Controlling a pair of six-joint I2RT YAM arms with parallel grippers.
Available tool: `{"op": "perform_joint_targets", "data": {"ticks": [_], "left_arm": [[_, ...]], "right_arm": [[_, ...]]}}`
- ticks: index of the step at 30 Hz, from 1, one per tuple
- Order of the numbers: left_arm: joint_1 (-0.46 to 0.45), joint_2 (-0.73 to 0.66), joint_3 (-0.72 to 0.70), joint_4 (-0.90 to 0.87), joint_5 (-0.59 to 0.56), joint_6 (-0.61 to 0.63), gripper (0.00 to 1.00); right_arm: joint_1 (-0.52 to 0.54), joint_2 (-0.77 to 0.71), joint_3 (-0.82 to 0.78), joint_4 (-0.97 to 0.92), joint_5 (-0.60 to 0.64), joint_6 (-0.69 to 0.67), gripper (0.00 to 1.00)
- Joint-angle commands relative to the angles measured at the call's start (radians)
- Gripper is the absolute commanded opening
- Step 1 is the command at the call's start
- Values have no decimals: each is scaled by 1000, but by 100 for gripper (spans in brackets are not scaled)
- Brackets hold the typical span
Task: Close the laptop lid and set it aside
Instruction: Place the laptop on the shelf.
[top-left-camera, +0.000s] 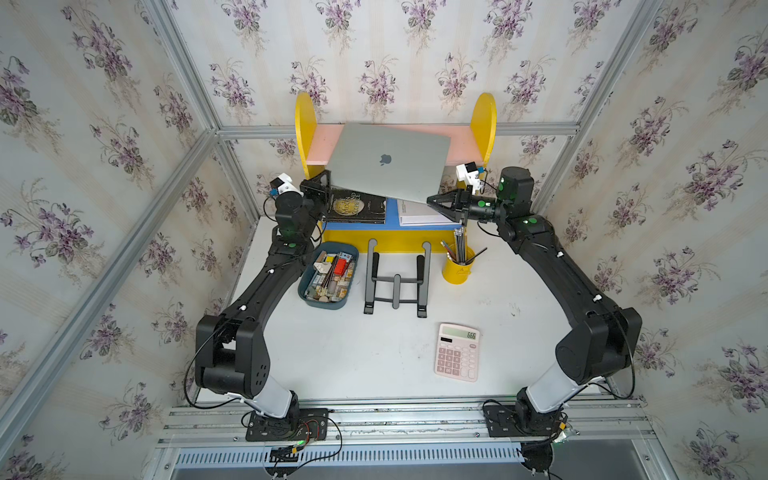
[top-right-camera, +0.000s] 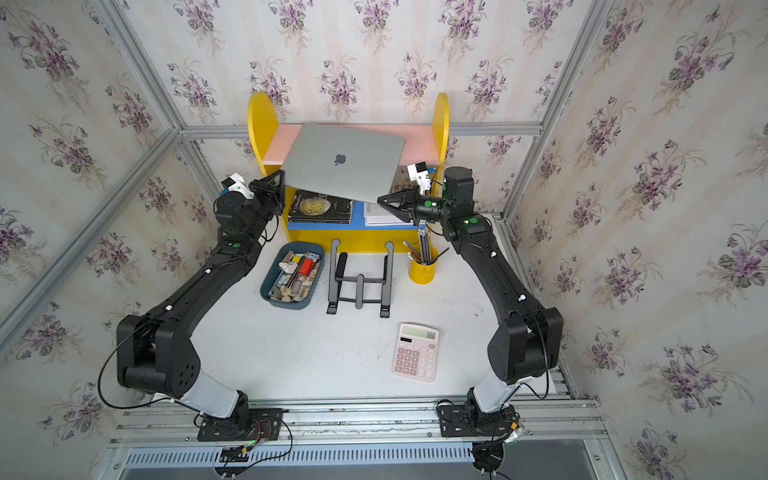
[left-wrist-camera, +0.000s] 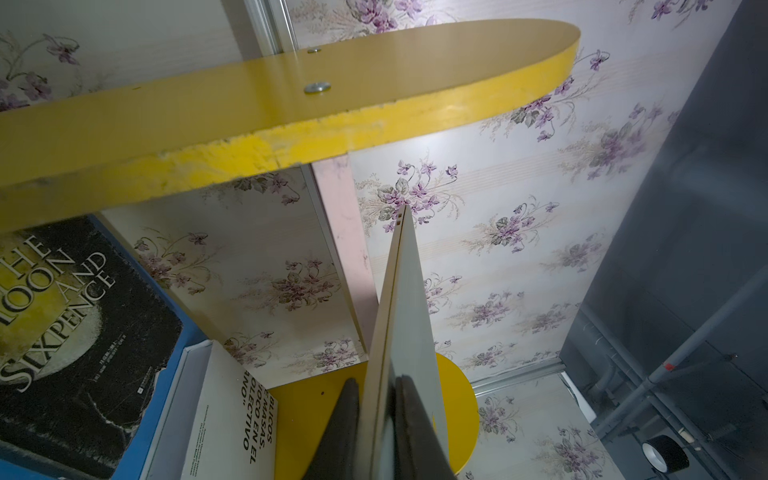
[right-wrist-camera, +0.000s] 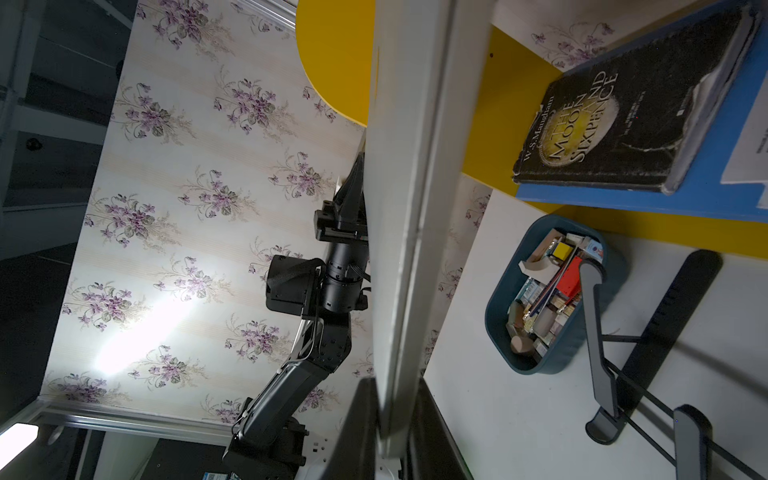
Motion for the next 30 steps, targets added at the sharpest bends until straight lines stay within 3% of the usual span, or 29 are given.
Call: {"op": "perform_joint_targets", "data": {"ticks": [1, 9, 30], "left_arm": [[6, 8, 3, -77, 55, 48, 1], [18, 11, 47, -137, 137, 107, 12], [36, 84, 294, -405, 280, 241, 44]], "right_arm": [[-18, 27, 55, 63, 28, -40, 9], [-43, 115, 183, 48, 23, -11, 15], [-83, 219, 300, 36, 74, 33, 24]]}}
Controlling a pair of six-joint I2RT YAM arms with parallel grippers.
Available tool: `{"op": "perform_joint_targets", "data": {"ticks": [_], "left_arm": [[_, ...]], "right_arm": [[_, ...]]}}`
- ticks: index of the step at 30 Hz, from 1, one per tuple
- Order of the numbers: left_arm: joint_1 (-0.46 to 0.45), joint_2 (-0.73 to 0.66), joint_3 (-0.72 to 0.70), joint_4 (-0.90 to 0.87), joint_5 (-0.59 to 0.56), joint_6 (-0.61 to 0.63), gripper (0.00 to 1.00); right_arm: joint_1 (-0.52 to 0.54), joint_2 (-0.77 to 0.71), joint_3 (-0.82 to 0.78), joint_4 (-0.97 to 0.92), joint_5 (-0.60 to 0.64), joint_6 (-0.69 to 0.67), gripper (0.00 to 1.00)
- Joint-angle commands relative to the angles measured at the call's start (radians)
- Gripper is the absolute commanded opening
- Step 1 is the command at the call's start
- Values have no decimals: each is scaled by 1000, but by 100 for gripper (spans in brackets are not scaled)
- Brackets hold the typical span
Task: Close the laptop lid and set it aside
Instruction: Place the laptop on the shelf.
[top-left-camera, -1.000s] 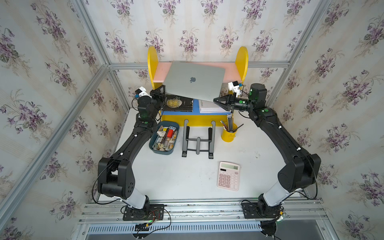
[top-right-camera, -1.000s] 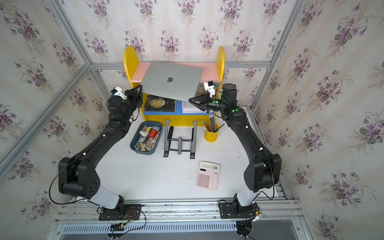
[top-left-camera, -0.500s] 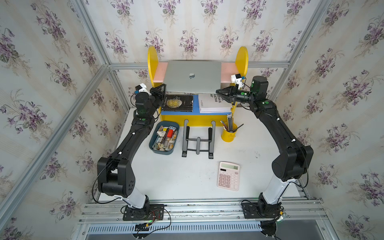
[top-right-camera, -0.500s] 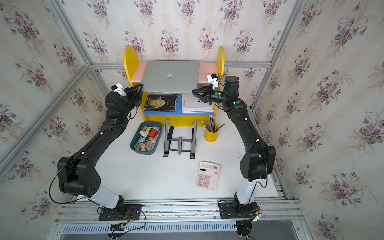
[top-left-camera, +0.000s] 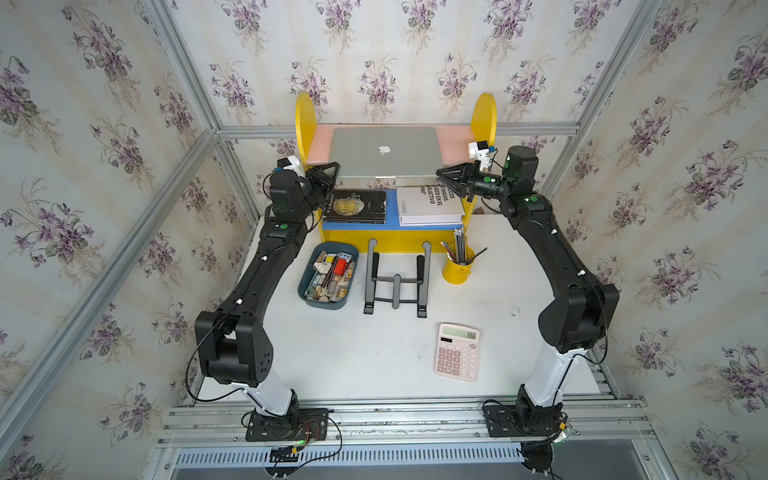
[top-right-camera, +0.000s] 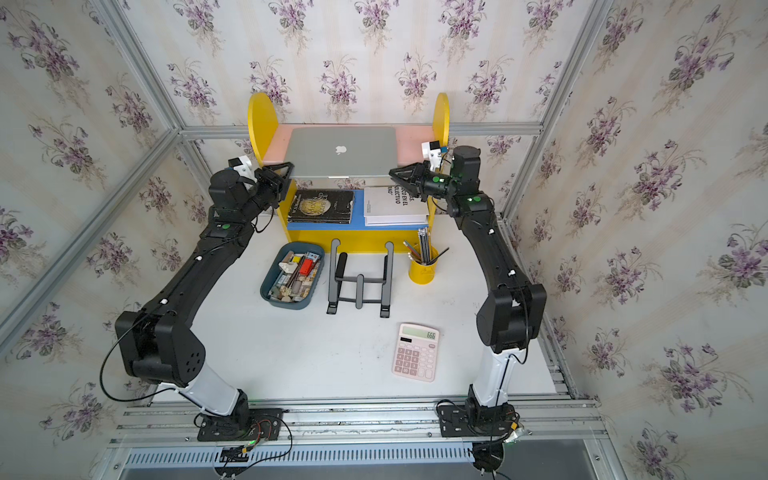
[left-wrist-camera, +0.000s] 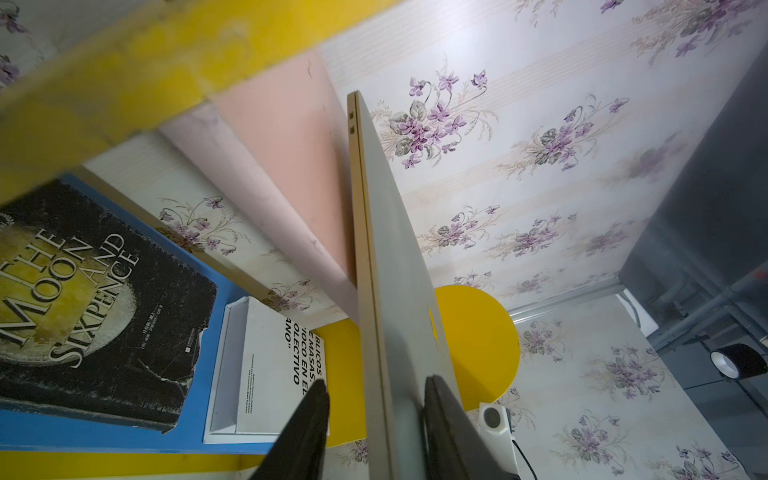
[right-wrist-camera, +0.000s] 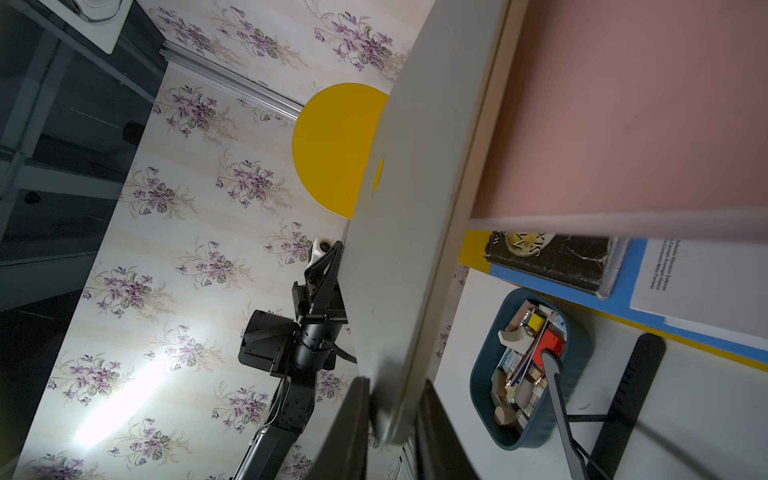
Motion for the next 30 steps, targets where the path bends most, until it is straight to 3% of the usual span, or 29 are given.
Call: {"op": "perform_joint_targets", "data": {"ticks": [1, 10, 17, 20, 30], "left_arm": [[4, 18, 42, -79, 48, 53, 45], [6, 88, 210, -230, 84, 129, 60], [6, 86, 241, -256, 94, 168, 74], [10, 75, 242, -256, 101, 185, 76], [19, -19, 193, -303, 108, 309, 71]], "right_arm": [[-8, 4, 9, 52, 24, -17, 24], [-19, 11, 16, 57, 36, -9, 26], [-27, 10, 23, 53, 39, -11, 42], [-30, 6, 23, 50, 39, -23, 50], [-33, -43, -6, -40, 64, -135, 58]]}}
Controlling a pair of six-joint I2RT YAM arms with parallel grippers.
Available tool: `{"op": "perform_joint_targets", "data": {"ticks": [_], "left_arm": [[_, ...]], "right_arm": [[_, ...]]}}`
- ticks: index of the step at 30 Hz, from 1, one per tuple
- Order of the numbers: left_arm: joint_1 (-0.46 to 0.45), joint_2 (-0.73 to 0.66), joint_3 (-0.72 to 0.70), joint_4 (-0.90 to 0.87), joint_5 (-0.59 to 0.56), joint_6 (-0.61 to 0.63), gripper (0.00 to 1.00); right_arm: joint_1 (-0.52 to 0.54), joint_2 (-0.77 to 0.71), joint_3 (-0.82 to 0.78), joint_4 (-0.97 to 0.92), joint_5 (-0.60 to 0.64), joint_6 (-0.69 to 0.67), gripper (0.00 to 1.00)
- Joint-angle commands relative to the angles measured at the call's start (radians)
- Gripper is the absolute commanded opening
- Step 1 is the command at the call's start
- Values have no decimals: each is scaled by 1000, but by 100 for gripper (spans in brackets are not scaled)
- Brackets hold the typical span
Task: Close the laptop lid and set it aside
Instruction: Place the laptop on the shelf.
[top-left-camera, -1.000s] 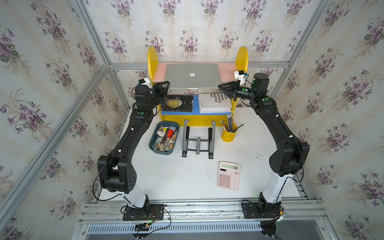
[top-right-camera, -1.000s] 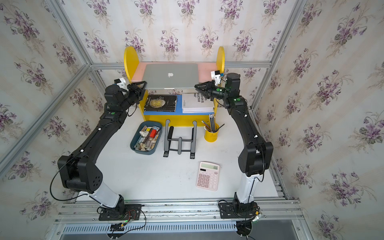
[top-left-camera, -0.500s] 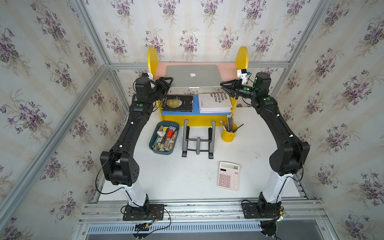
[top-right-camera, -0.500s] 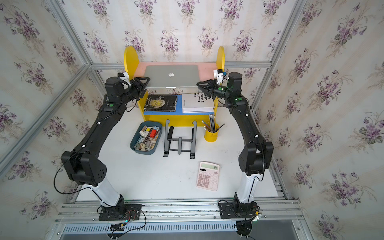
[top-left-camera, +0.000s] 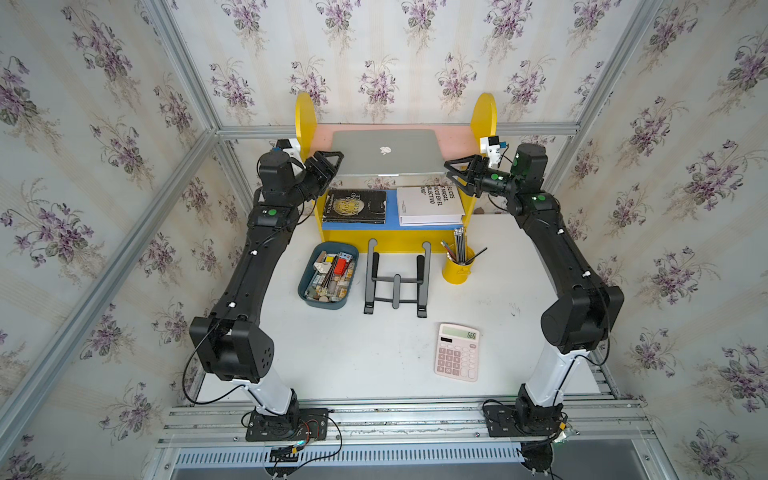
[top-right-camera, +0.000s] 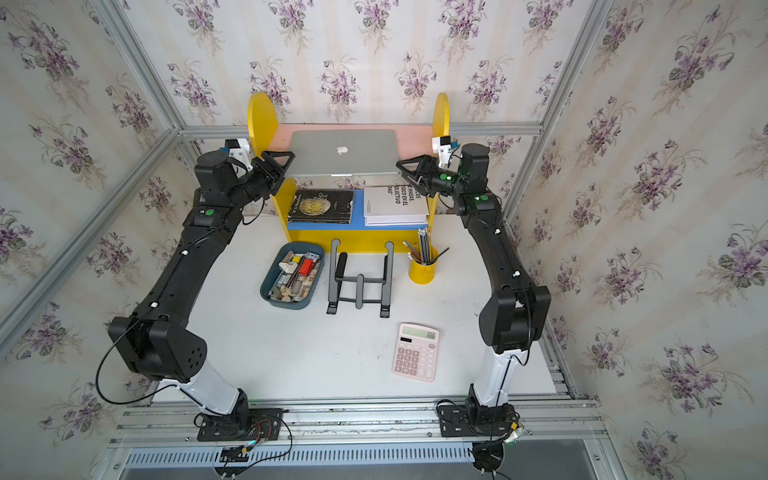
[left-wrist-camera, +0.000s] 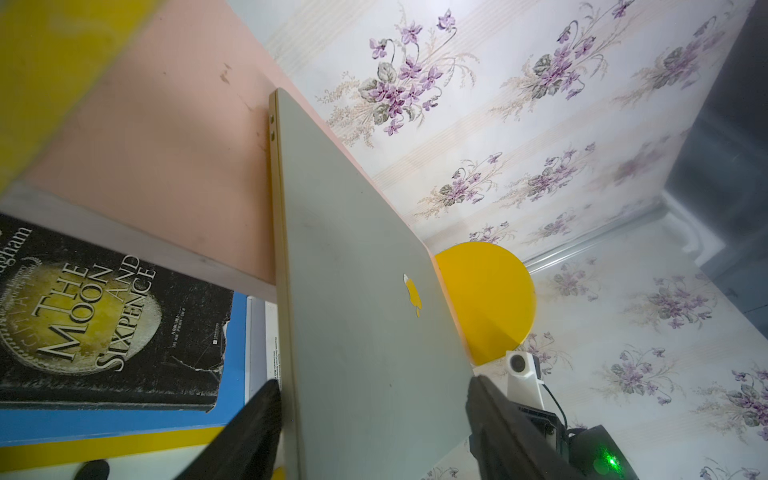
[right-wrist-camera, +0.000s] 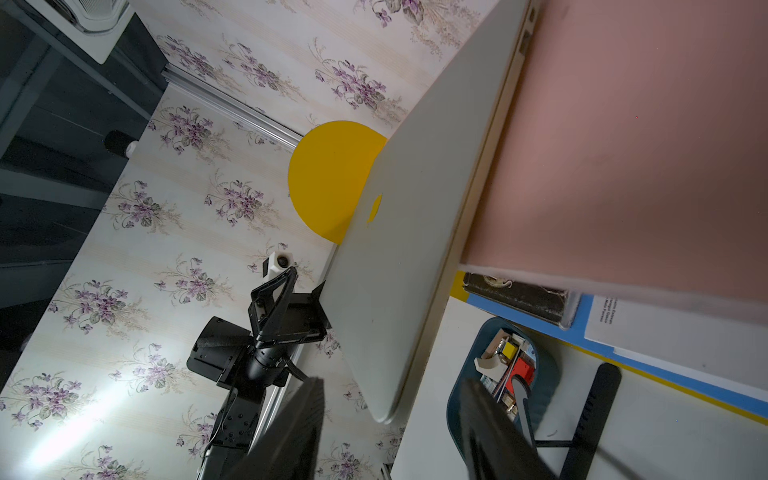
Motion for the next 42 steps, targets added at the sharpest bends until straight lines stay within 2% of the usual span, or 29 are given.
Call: {"op": "perform_joint_targets", "data": {"ticks": [1, 7, 9, 12, 14, 17, 23, 28, 42], "left_arm": [[0, -41, -26, -19, 8, 84, 71], [1, -122, -93, -57, 12, 177, 69], [1, -151, -113, -63, 18, 199, 65], [1, -180, -141, -62, 48, 225, 57], [1, -187, -144, -75, 78, 242, 47], [-2, -188, -146, -97, 105, 263, 36], [-14, -173, -131, -138, 131, 305, 15], [-31, -130, -67, -210, 132, 354, 0], [-36, 29, 123, -320, 136, 427, 0]], "right_arm": [[2, -31, -14, -41, 22, -75, 58], [5, -79, -64, -103, 50, -172, 58], [12, -89, -67, -133, 63, -209, 56], [34, -99, -63, -178, 89, -265, 52], [52, -98, -49, -216, 110, -304, 49], [82, -92, -25, -261, 146, -347, 41], [137, -57, 33, -321, 192, -396, 14], [173, -3, 100, -356, 199, -411, 8], [200, 137, 280, -395, 201, -402, 5]]}}
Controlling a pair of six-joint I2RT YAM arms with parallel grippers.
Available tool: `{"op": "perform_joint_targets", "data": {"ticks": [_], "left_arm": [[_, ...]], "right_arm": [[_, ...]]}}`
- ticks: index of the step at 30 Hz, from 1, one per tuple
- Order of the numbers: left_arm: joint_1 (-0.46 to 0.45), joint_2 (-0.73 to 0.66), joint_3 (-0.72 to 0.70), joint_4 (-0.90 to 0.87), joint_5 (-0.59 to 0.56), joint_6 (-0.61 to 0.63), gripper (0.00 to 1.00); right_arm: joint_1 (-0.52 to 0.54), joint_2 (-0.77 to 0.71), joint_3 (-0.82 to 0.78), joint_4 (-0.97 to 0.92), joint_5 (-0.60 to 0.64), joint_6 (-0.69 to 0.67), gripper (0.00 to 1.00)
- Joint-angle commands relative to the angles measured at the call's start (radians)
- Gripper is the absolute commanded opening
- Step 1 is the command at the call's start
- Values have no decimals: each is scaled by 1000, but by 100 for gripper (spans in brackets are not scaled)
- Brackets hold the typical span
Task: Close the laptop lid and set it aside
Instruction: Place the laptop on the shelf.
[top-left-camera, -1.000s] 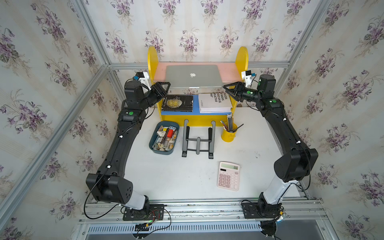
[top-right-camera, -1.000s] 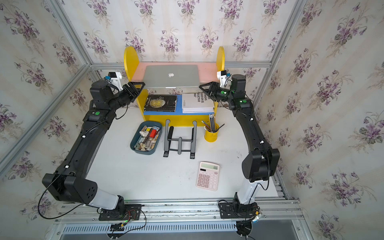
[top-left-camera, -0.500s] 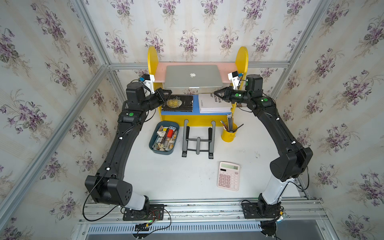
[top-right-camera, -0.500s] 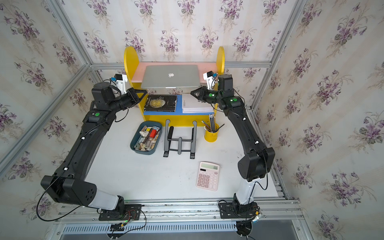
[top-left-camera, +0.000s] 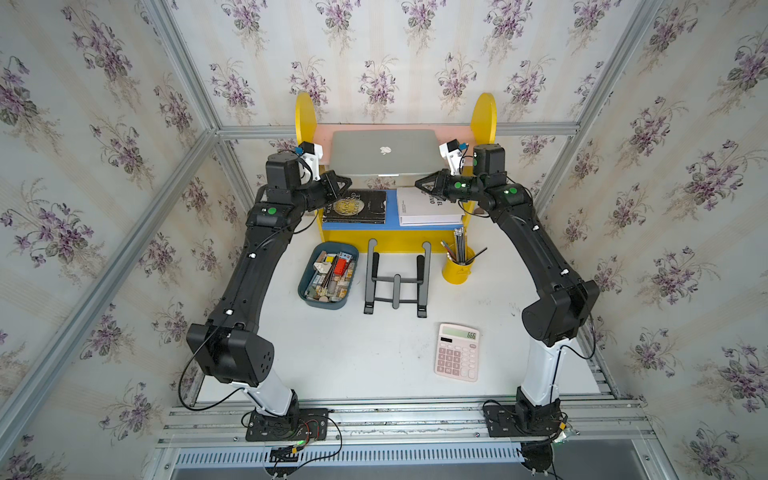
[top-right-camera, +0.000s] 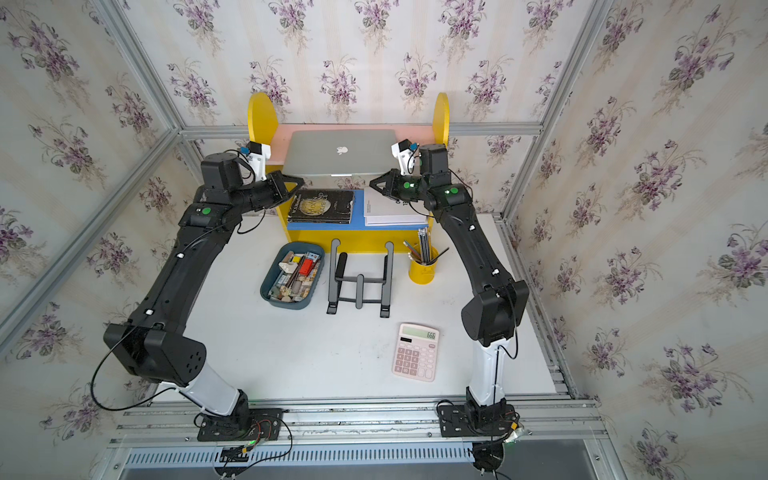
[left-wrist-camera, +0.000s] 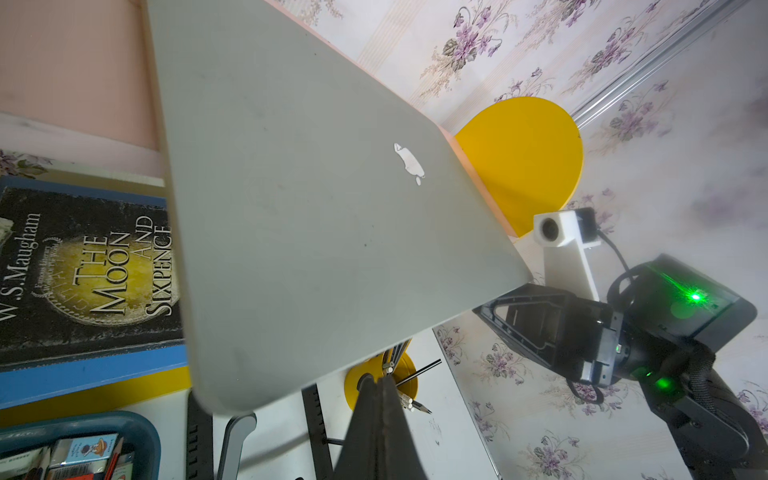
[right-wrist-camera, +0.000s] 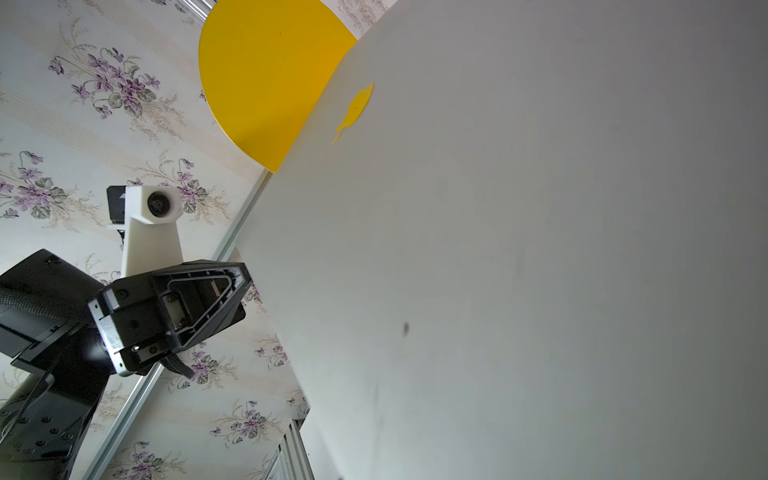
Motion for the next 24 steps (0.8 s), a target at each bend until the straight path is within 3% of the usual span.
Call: {"op": "perform_joint_targets", "data": {"ticks": [1, 24], "left_arm": [[0, 31, 48, -23, 10, 35, 0], [7, 272, 392, -142, 44, 69, 0]], "right_arm": [[3, 17, 22, 8, 6, -1, 6], [-38, 136, 169, 140, -59, 133, 9]]}}
